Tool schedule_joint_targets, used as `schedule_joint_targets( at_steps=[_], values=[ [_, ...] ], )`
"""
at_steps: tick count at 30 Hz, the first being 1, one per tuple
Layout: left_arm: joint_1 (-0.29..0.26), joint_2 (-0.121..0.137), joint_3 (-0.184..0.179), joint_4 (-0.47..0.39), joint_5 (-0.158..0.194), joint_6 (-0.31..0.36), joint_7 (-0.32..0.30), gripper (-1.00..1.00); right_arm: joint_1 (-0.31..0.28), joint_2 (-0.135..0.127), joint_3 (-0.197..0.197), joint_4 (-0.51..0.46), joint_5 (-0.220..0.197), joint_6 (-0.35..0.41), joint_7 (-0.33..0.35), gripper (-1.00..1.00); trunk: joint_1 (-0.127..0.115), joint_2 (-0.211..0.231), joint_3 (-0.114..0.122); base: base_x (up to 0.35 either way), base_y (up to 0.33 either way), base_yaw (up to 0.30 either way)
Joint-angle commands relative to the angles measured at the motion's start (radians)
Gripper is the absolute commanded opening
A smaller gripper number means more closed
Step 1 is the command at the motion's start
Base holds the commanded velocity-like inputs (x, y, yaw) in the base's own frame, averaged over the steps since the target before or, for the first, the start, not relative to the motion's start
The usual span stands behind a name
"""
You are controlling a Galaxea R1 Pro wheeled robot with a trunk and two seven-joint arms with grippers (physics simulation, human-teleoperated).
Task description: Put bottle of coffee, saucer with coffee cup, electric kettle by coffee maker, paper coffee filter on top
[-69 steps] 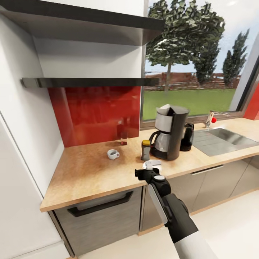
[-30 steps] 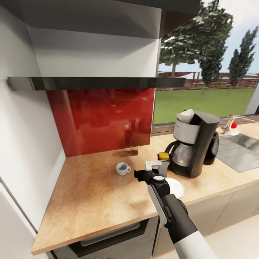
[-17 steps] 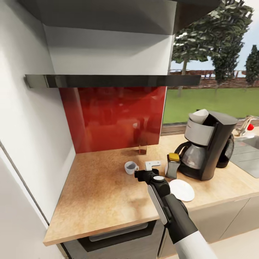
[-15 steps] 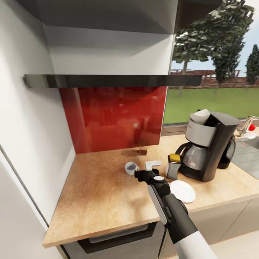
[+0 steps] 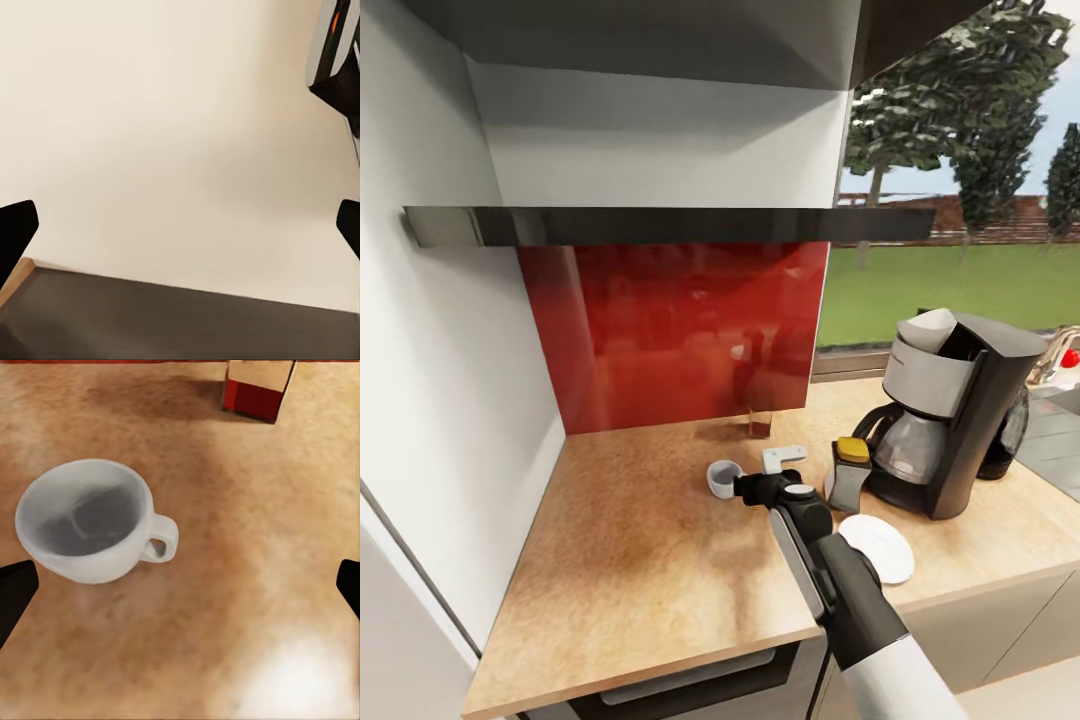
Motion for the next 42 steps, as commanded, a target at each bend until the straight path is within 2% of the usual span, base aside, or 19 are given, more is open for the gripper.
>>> schedule_joint_targets(
  at_steps=[1,9,22,31,32,38,42],
  values=[
    [0.000,0.000,0.008,-0.002,-0.010,-0.002,0.002,1.00,0.003,0.000,0.002,-0.006,-0.010,-0.002,-0.008,1.00,0.000,-0.001,-0.001,0.000,0.000,0.000],
    [0.003,0.004,0.005,0.019,-0.011,0.006,0.001,1.00,0.013,0.000,-0.001,-0.025,-0.008,-0.011,-0.007,1.00,0.000,-0.001,-0.001,0.149,0.101,0.000],
    [0.003,0.005,0.006,0.042,-0.011,0.006,0.002,1.00,0.009,0.000,-0.006,-0.026,-0.004,0.061,-0.009,1.00,0.000,-0.001,-0.001,0.262,0.166,0.000],
    [0.005,0.001,0.006,0.044,-0.011,0.005,0.002,1.00,0.006,0.000,-0.020,-0.016,-0.001,0.112,-0.011,1.00,0.000,-0.001,-0.001,0.060,0.007,0.000],
    [0.005,0.001,0.006,0.045,-0.011,0.005,0.002,1.00,0.006,0.000,-0.051,-0.016,0.000,0.185,-0.011,1.00,0.000,-0.001,-0.001,0.002,0.000,0.000],
    [0.005,0.002,0.006,0.076,-0.011,0.004,0.003,1.00,0.006,0.000,-0.111,-0.005,0.002,0.209,-0.012,1.00,0.000,-0.001,-0.001,0.000,0.000,0.000],
    [0.008,0.002,0.006,0.082,-0.011,0.004,0.004,1.00,0.006,0.000,-0.115,0.046,0.002,0.210,-0.012,1.00,0.000,-0.001,-0.001,0.000,0.000,0.000]
  ],
)
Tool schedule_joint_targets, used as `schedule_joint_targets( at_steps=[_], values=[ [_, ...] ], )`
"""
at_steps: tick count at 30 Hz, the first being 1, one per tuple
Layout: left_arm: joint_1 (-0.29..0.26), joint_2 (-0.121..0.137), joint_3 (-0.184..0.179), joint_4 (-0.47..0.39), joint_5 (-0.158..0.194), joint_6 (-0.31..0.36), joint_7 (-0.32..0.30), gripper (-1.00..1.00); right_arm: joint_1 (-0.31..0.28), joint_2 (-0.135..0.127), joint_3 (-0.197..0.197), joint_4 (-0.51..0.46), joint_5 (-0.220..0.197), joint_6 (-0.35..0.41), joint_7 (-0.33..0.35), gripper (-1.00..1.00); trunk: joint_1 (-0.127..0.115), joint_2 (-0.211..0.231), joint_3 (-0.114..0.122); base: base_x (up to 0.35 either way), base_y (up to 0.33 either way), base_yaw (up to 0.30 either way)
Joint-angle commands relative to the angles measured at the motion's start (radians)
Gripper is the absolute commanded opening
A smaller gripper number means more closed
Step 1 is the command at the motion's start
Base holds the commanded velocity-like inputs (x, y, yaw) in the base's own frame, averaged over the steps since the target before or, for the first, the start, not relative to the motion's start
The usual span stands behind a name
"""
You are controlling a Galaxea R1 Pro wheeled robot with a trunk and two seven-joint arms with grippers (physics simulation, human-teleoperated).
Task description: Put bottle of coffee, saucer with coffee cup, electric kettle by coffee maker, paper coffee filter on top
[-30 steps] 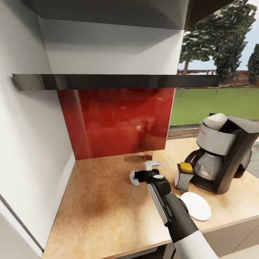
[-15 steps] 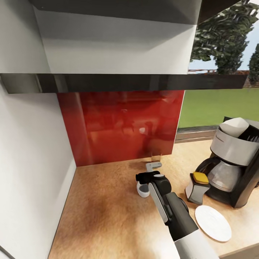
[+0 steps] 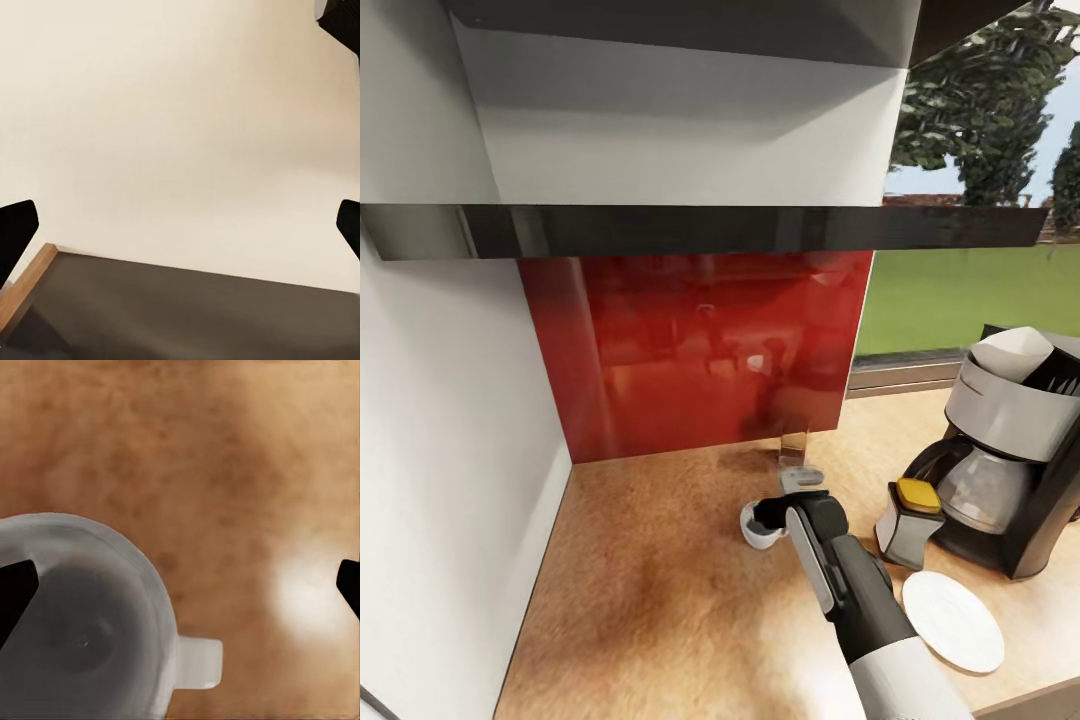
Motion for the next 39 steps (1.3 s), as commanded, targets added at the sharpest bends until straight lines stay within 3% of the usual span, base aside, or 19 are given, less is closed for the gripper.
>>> schedule_joint_targets(
  at_steps=[1,37,38,39],
  values=[
    [0.002,0.000,0.008,0.003,-0.011,-0.006,0.004,1.00,-0.001,0.000,0.000,0.018,-0.011,0.003,-0.009,1.00,0.000,-0.001,-0.001,0.000,0.000,0.000],
    [0.005,0.000,0.008,0.003,-0.011,-0.006,0.004,1.00,-0.001,0.000,0.008,0.094,-0.011,0.000,-0.009,1.00,0.000,-0.001,-0.001,0.000,0.000,0.000],
    [0.005,0.001,0.008,0.003,-0.011,-0.006,0.004,1.00,-0.001,0.000,0.008,0.094,-0.011,0.000,-0.009,-1.00,0.000,-0.001,-0.001,0.000,0.000,0.000],
    [0.005,0.001,0.008,0.004,-0.011,-0.006,0.004,1.00,-0.001,0.000,0.008,0.093,-0.011,0.000,-0.008,-1.00,0.000,-0.001,-0.001,0.000,0.000,0.000]
  ],
)
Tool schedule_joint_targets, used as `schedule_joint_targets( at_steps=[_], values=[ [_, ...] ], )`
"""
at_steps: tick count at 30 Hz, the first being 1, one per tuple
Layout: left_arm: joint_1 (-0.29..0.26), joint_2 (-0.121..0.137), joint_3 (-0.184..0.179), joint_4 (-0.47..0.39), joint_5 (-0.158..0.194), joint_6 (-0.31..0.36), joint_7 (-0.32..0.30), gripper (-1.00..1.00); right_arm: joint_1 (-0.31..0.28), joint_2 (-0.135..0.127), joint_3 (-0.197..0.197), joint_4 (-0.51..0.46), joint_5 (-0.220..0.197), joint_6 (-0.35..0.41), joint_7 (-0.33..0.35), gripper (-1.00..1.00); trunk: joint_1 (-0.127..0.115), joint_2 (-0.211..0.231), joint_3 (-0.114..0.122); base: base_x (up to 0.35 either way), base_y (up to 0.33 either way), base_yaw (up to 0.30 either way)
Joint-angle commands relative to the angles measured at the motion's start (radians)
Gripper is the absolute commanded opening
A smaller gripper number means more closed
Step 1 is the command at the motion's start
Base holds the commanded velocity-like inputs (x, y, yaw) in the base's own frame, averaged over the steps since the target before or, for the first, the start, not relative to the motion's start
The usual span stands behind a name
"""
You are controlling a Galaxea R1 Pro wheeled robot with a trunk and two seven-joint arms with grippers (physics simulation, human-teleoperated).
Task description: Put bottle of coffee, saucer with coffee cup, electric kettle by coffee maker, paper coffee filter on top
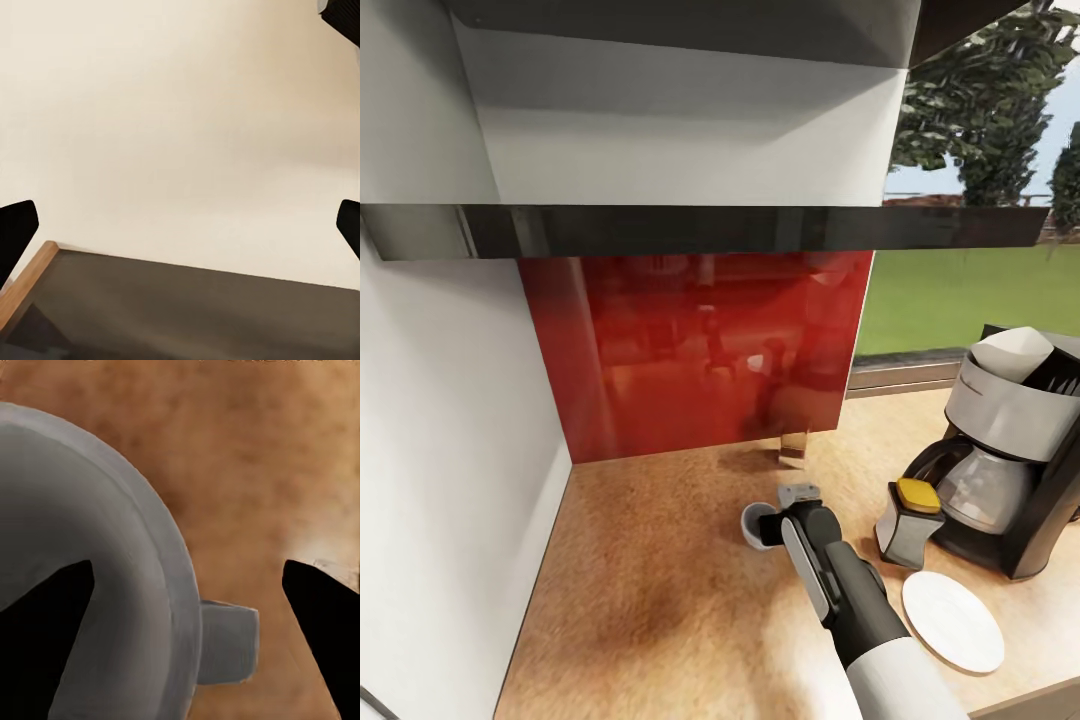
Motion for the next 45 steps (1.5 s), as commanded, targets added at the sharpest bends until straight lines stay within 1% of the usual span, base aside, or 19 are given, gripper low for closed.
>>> schedule_joint_targets(
  at_steps=[1,30,35,45],
  values=[
    [-0.001,0.000,0.008,0.002,-0.011,-0.006,0.004,1.00,-0.001,0.000,0.001,-0.001,-0.011,0.003,-0.010,-1.00,0.000,-0.001,-0.001,0.000,0.000,0.000],
    [0.005,0.005,0.009,0.002,-0.011,-0.010,0.003,1.00,-0.001,0.000,0.002,-0.006,-0.012,0.001,-0.009,-1.00,0.000,-0.001,-0.001,0.000,0.000,0.000],
    [0.005,0.002,0.008,0.002,-0.011,-0.012,0.004,1.00,-0.001,0.000,0.001,-0.009,-0.012,0.001,-0.009,-1.00,0.000,-0.001,-0.001,-0.009,-0.002,0.000],
    [0.005,-0.002,0.008,0.002,-0.010,-0.008,0.005,1.00,-0.001,0.000,0.001,-0.016,-0.012,0.001,-0.009,-1.00,0.000,-0.001,-0.001,-0.254,-0.094,0.000]
  ],
)
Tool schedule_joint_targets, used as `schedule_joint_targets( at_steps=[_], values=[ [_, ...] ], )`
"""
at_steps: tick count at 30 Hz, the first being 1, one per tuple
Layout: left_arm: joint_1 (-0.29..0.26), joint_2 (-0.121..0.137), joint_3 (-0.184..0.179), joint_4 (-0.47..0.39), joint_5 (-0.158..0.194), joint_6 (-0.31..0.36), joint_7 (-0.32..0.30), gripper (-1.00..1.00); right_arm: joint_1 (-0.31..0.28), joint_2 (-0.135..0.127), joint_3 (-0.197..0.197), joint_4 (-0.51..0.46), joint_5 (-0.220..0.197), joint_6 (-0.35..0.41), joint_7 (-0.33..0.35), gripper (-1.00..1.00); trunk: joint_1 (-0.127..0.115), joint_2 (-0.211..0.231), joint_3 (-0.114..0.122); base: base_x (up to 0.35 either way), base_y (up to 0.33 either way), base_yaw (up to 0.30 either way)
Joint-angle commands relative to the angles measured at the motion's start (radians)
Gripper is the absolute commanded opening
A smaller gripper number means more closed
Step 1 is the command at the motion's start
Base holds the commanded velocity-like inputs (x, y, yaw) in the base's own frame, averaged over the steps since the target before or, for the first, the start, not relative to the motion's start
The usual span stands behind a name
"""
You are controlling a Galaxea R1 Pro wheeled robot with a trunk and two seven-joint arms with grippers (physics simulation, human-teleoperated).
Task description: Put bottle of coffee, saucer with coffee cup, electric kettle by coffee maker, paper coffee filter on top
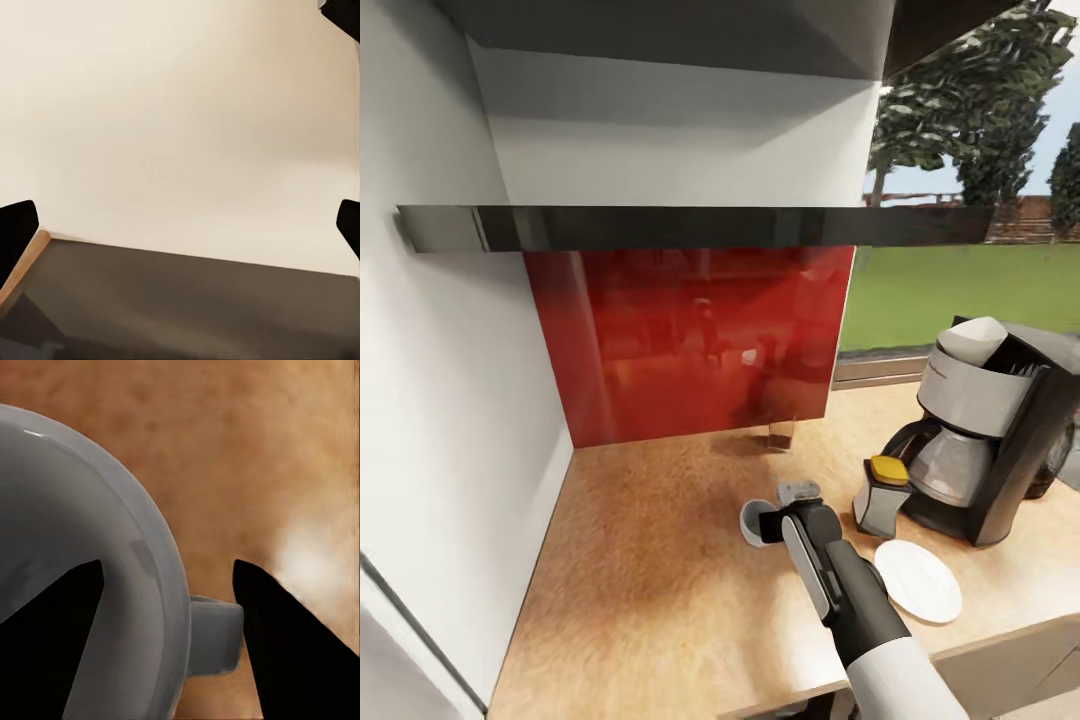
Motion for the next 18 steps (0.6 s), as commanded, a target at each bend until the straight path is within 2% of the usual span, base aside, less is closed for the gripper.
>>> schedule_joint_targets(
  at_steps=[1,11,18],
  values=[
    [-0.001,0.000,0.008,0.002,-0.011,-0.006,0.004,1.00,-0.001,0.000,0.001,-0.001,-0.011,0.003,-0.009,-1.00,0.000,-0.001,-0.001,-0.306,-0.092,0.000],
    [-0.001,-0.001,0.008,0.002,-0.011,-0.006,0.004,1.00,-0.001,0.000,0.002,-0.001,-0.012,0.003,-0.009,-1.00,0.000,-0.001,0.008,-0.285,-0.016,0.000],
    [-0.001,-0.001,0.009,0.002,-0.011,-0.006,0.004,1.00,-0.001,0.000,0.004,-0.001,-0.011,0.003,-0.009,-1.00,0.000,-0.001,0.018,-0.042,0.000,0.000]
  ],
)
